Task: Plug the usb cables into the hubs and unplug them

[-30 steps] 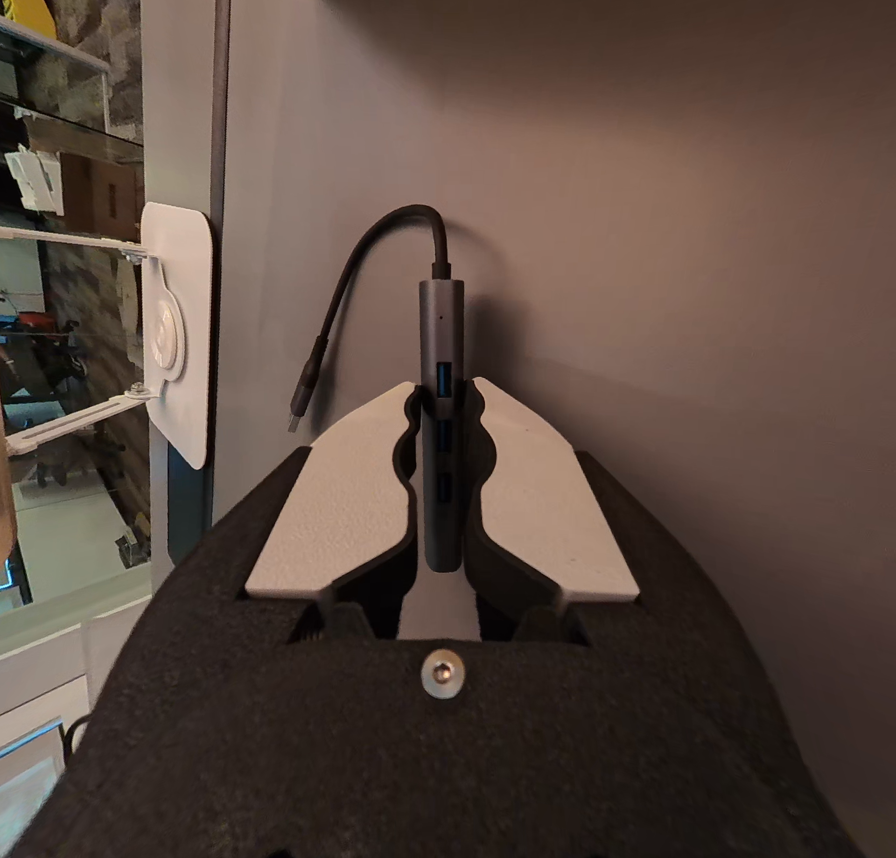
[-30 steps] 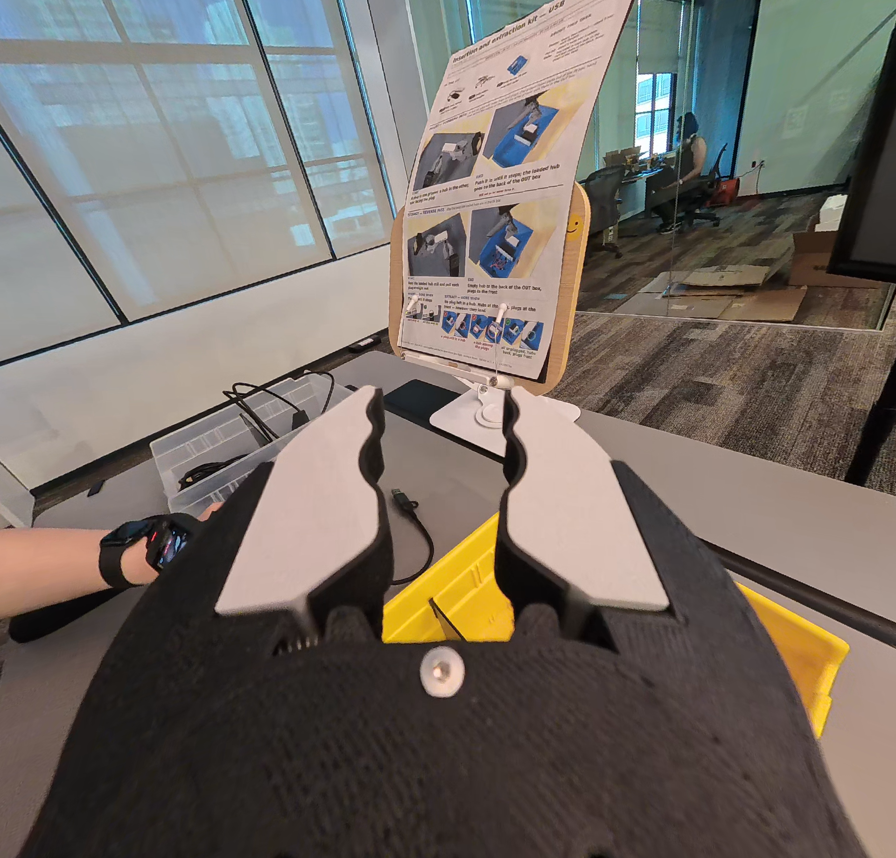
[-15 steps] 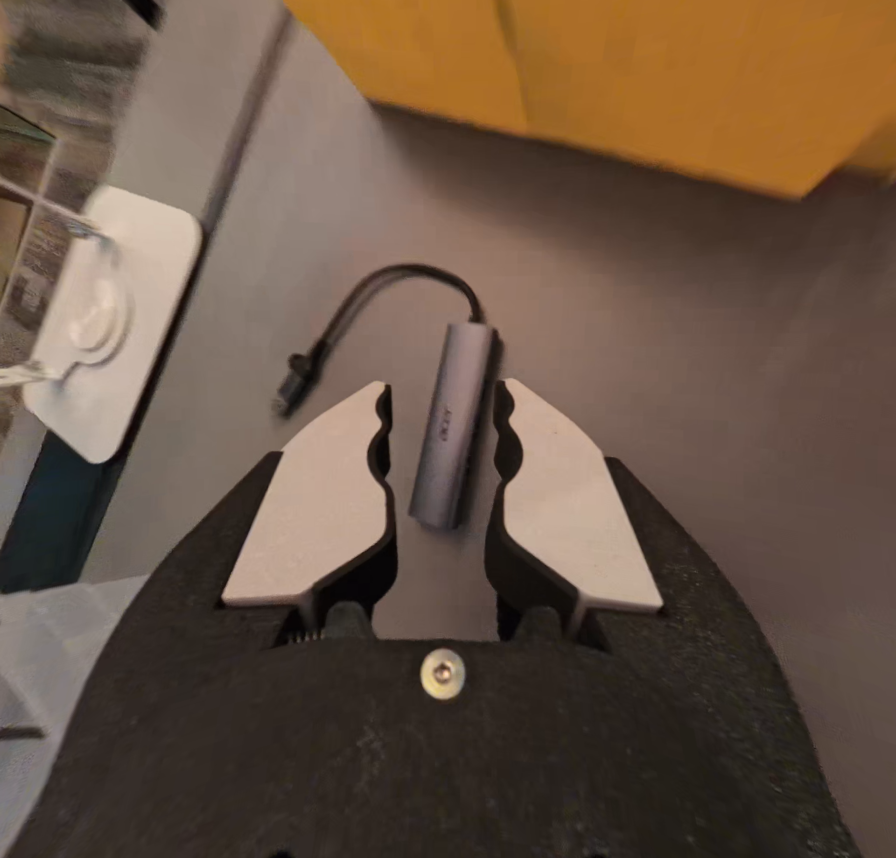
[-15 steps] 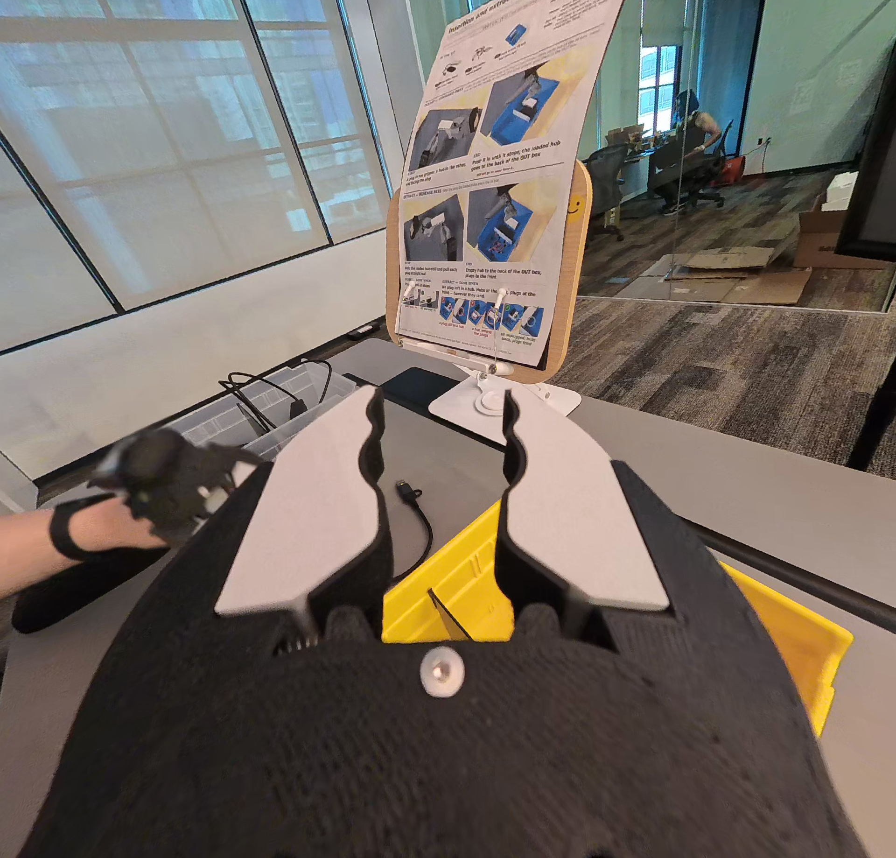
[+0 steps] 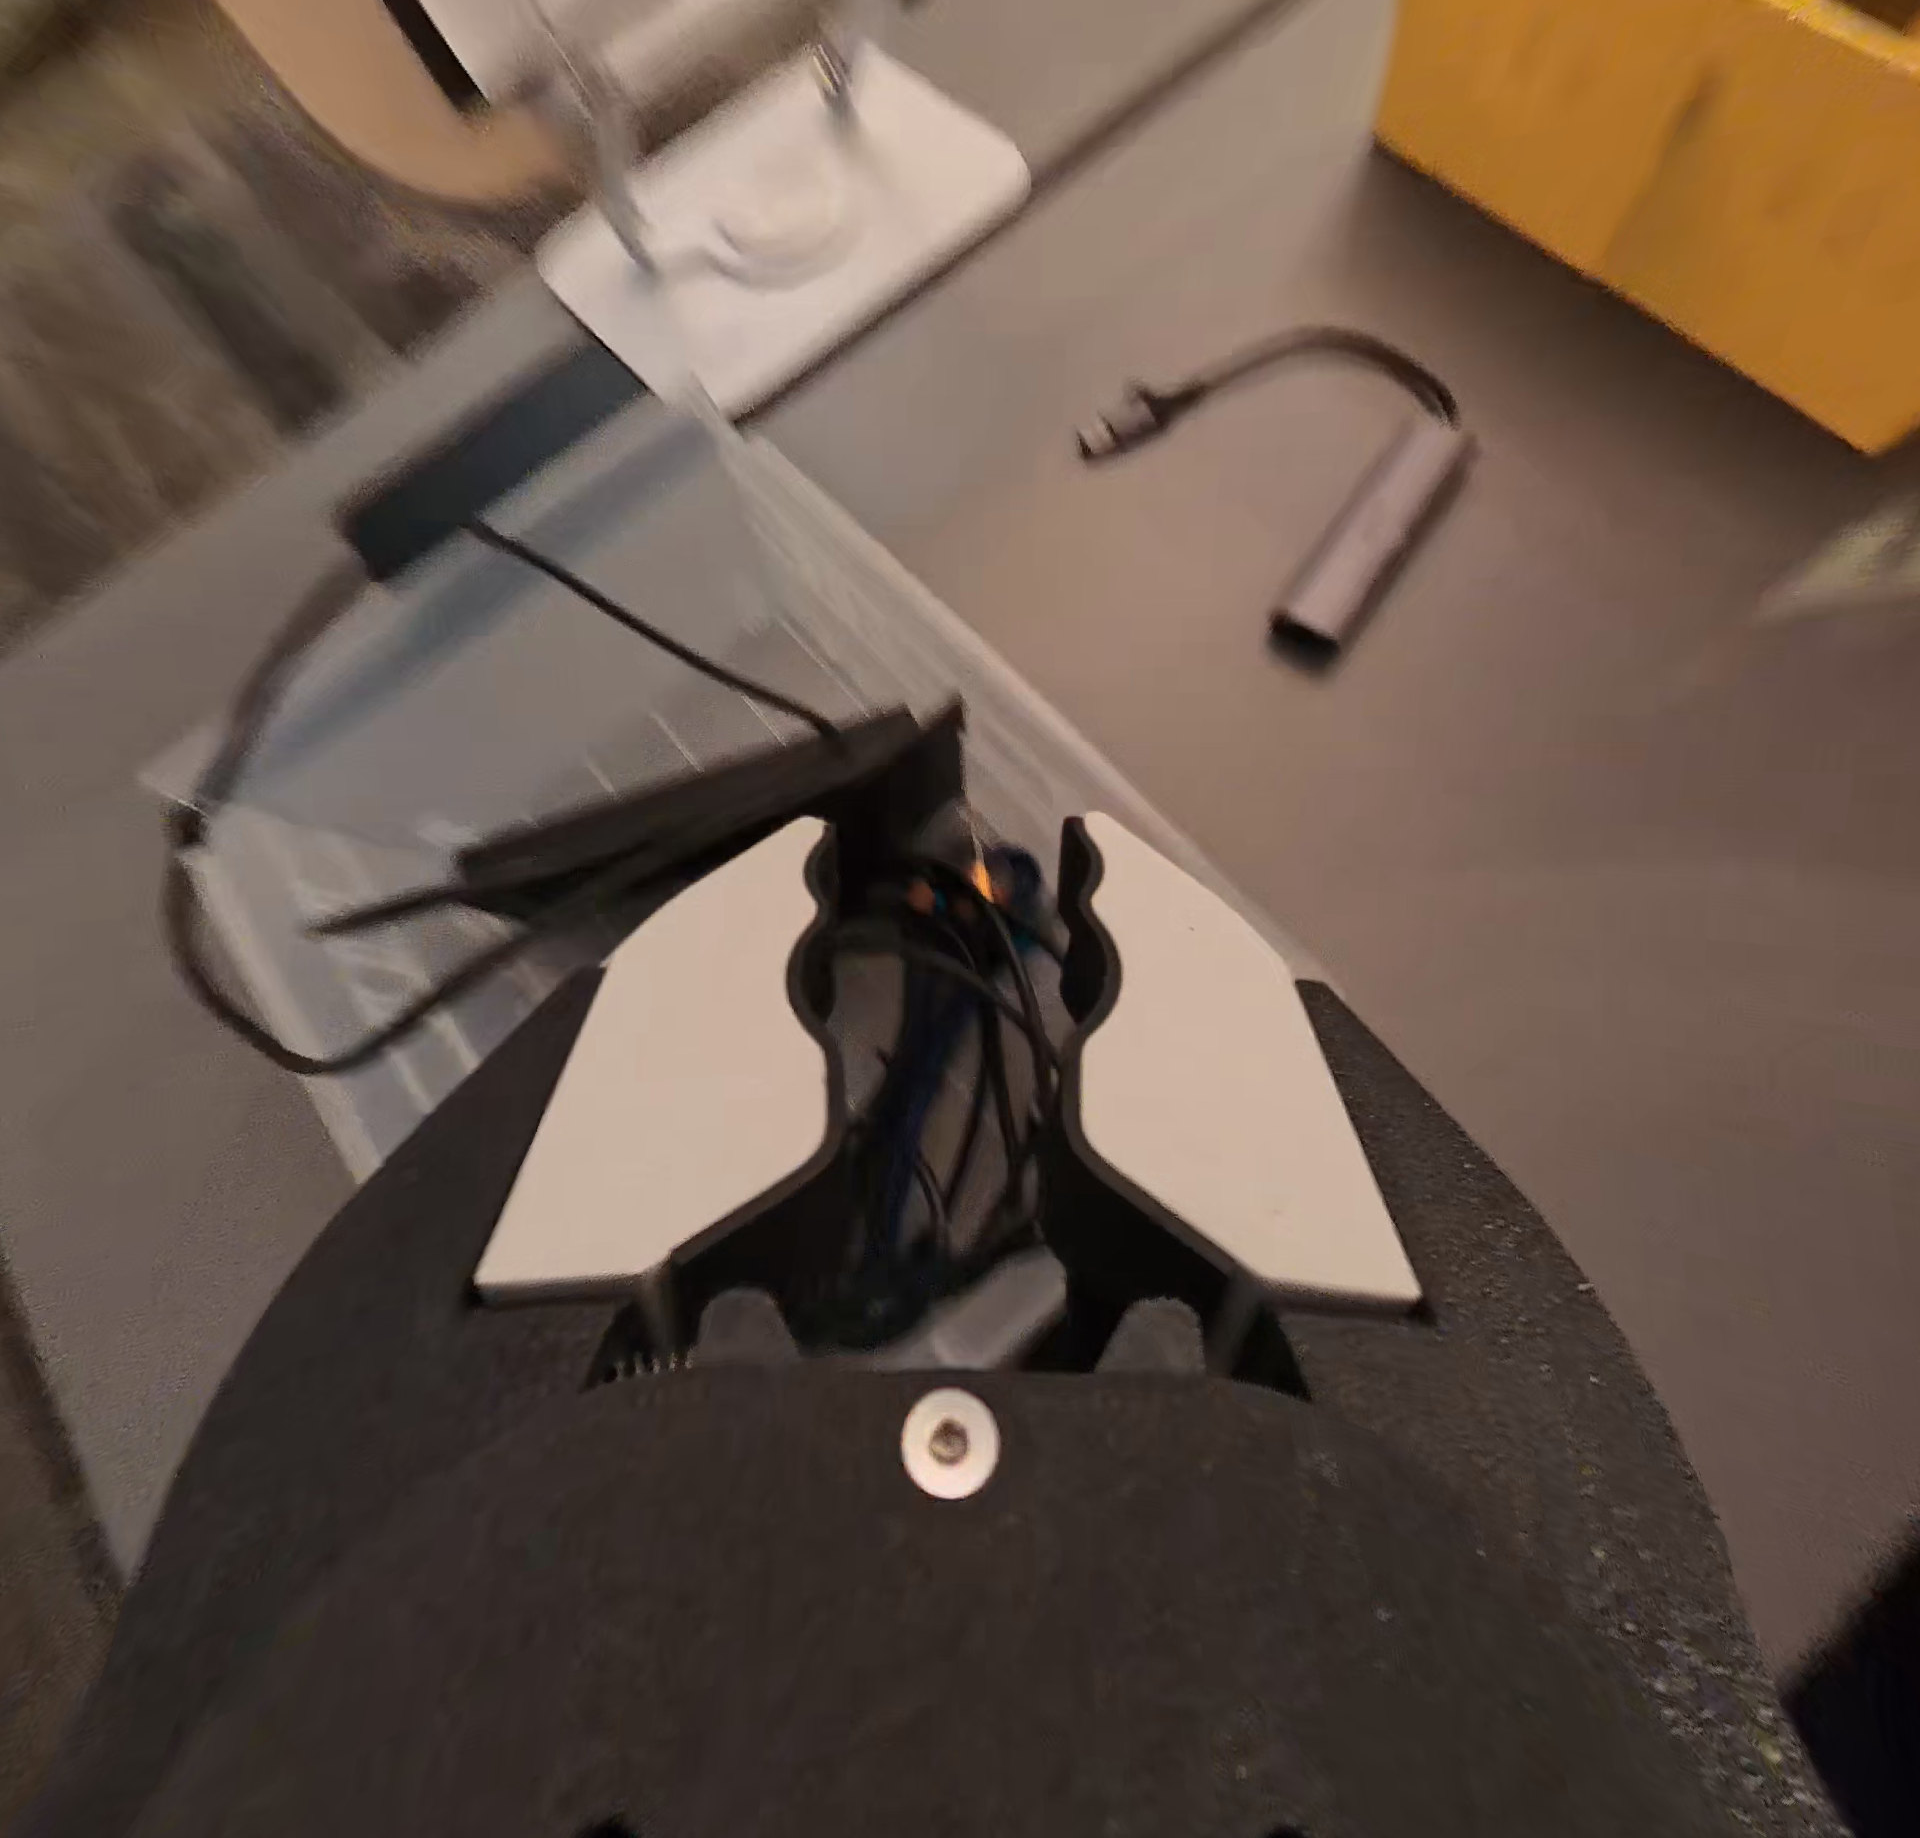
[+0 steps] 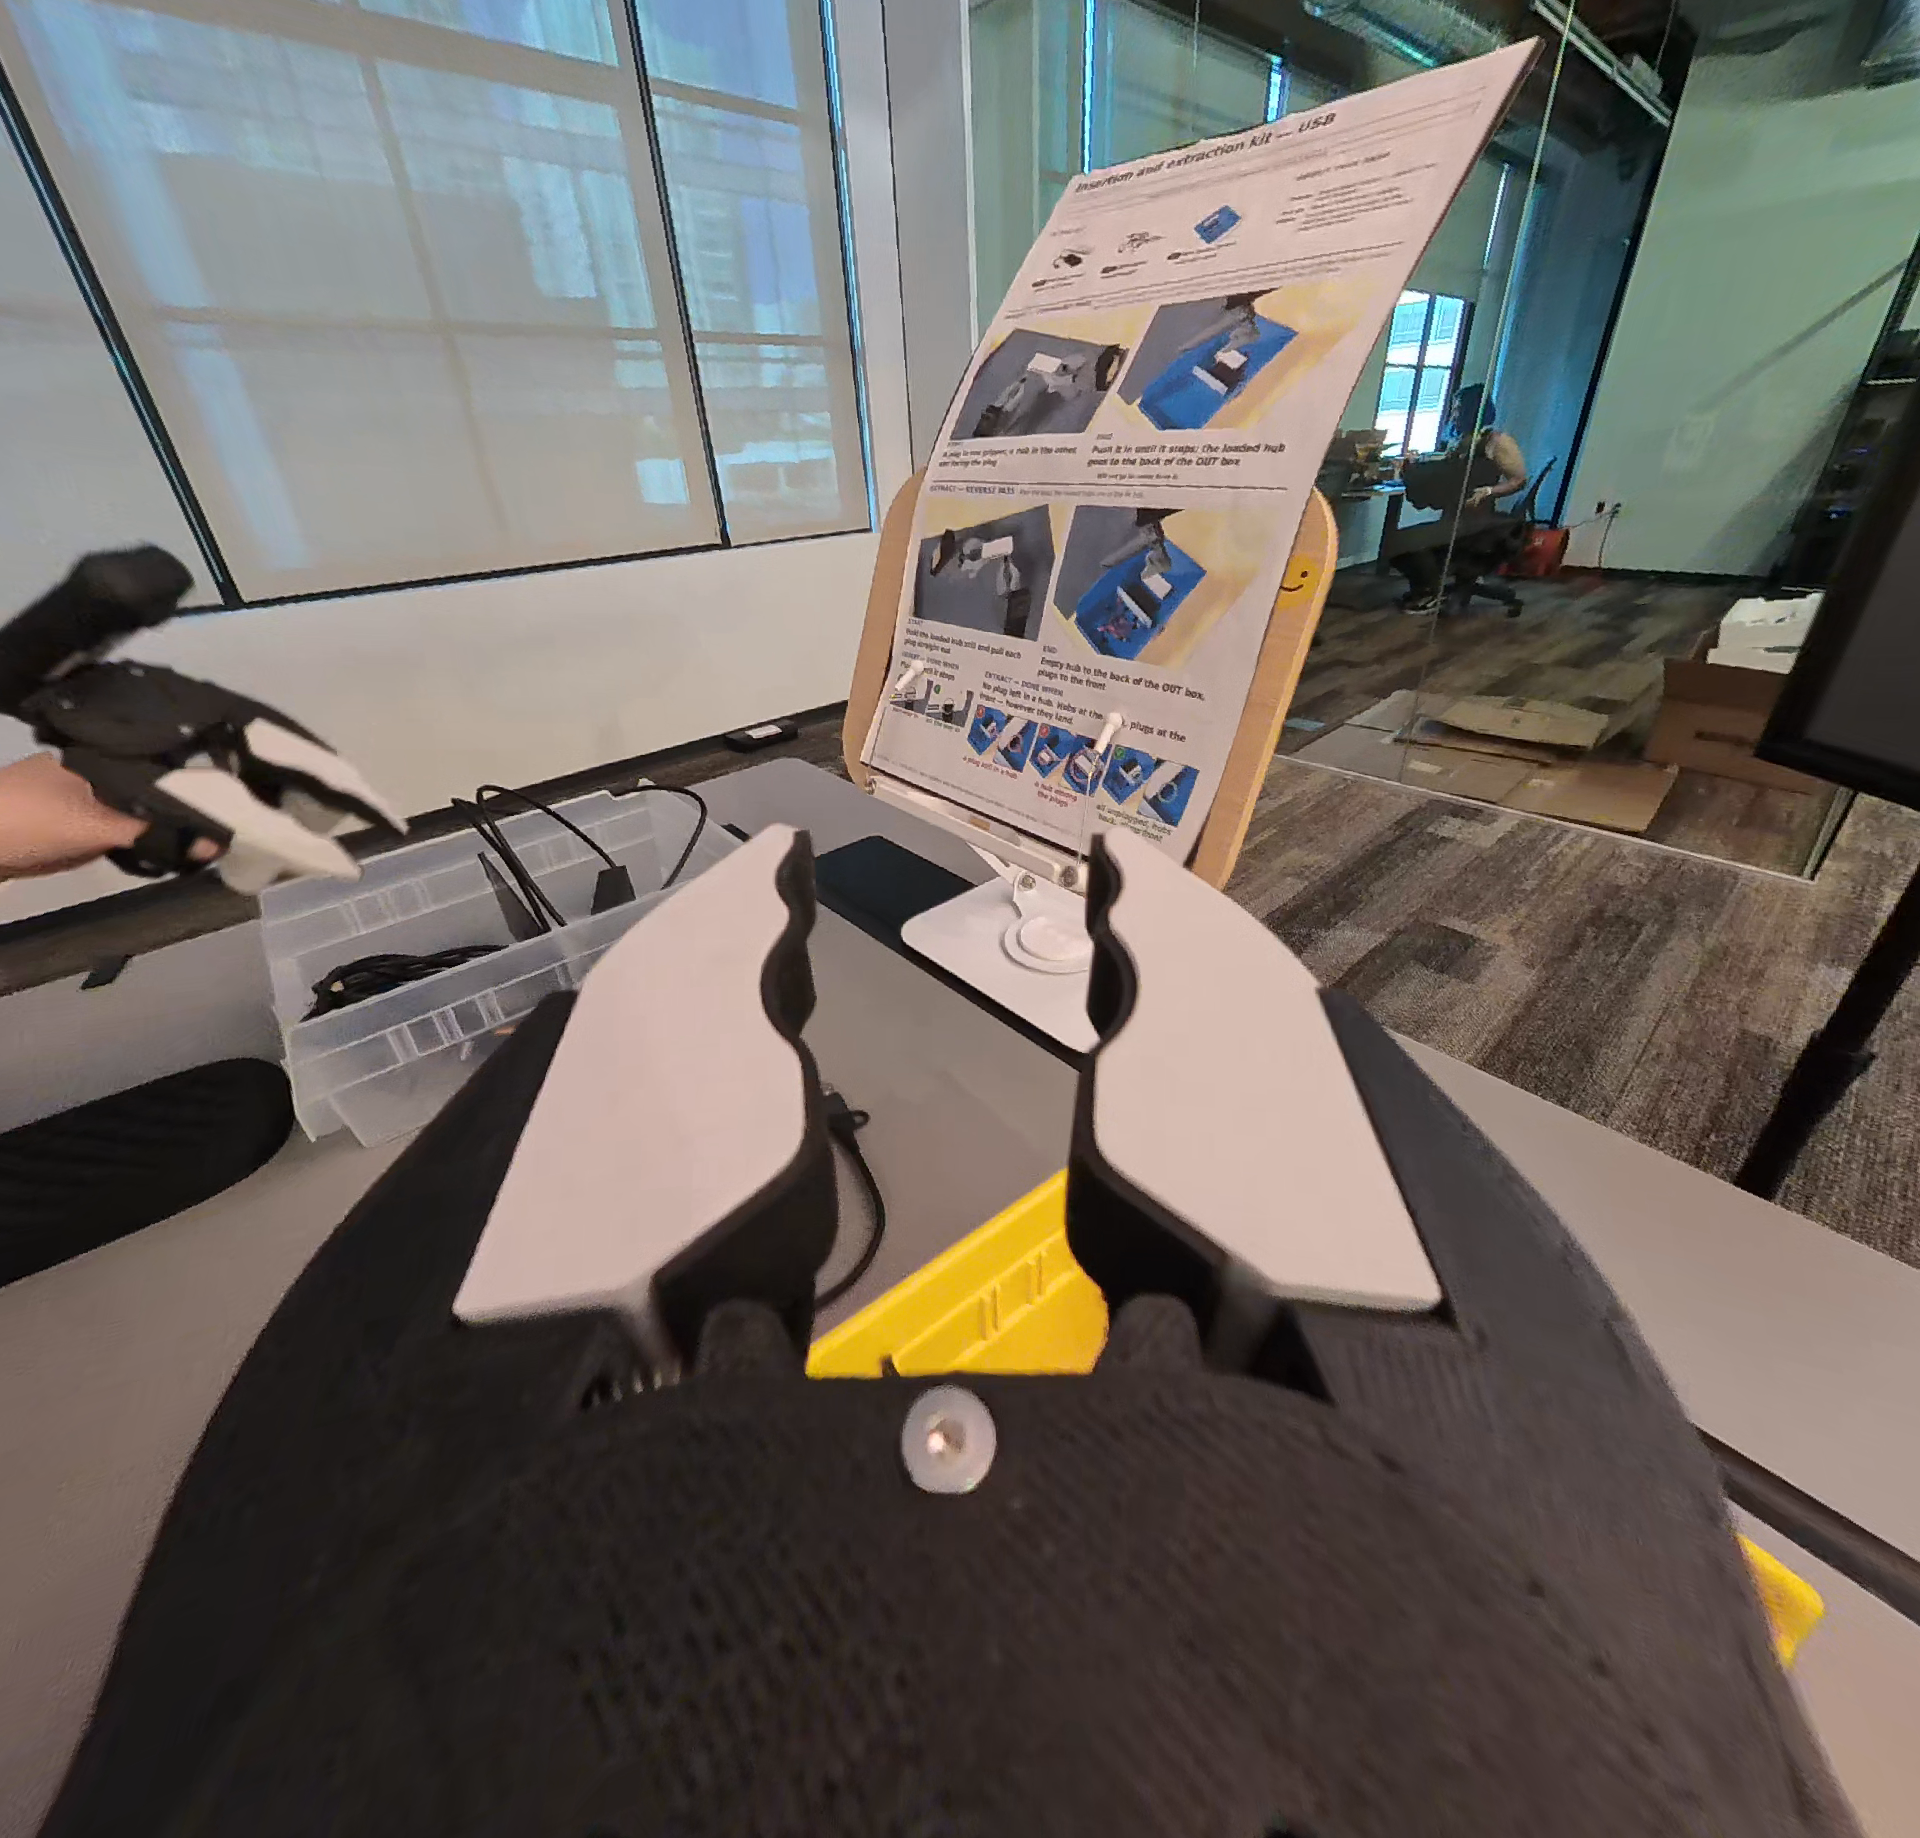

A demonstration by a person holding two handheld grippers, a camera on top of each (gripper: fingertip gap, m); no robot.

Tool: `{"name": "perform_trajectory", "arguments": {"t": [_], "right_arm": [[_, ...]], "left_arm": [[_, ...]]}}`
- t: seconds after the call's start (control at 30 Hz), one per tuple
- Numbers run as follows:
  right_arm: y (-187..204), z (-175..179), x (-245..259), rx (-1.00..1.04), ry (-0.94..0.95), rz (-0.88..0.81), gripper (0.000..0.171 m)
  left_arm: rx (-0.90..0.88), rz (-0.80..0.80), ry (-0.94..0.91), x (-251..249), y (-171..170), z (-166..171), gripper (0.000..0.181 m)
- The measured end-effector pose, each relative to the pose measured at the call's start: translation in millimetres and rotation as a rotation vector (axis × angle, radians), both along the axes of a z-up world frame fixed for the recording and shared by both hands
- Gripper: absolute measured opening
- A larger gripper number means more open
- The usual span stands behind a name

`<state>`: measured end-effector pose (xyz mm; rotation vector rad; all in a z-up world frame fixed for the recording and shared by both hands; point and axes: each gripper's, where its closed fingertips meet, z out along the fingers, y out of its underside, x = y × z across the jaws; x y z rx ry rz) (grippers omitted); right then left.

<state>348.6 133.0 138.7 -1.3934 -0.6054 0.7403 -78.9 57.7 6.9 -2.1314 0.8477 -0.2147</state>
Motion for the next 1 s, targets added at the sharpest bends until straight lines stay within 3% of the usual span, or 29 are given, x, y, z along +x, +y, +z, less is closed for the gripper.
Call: {"name": "perform_trajectory", "arguments": {"t": [0.23,0.33,0.57,0.7,0.83,1.0], "right_arm": [[5.9,-10.1,-8.2,-0.030,-0.050,-0.014,0.051],[6.9,-13.2,-8.7,-0.037,-0.066,-0.017,0.051],[10.5,-18.3,-5.1,-0.062,-0.062,-0.020,0.050],[11.3,-23.1,-3.8,-0.084,-0.070,-0.017,0.050],[15.2,-29.6,-3.1,-0.115,-0.079,-0.019,0.050],[17.5,-35.8,-5.6,-0.136,-0.102,-0.018,0.050]], "left_arm": [[-0.189,-0.055,0.241,-47.1,-32.0,-59.1,0.030],[-0.247,-0.153,0.333,-59.5,-49.0,-66.0,0.046],[-0.374,-0.271,0.417,-70.2,-64.3,-94.8,0.036],[-0.393,-0.297,0.443,-73.1,-61.9,-107.6,0.037],[-0.462,-0.349,0.349,-62.8,-67.1,-113.2,0.037],[-0.524,-0.338,0.298,-68.2,-65.0,-113.5,0.017]]}}
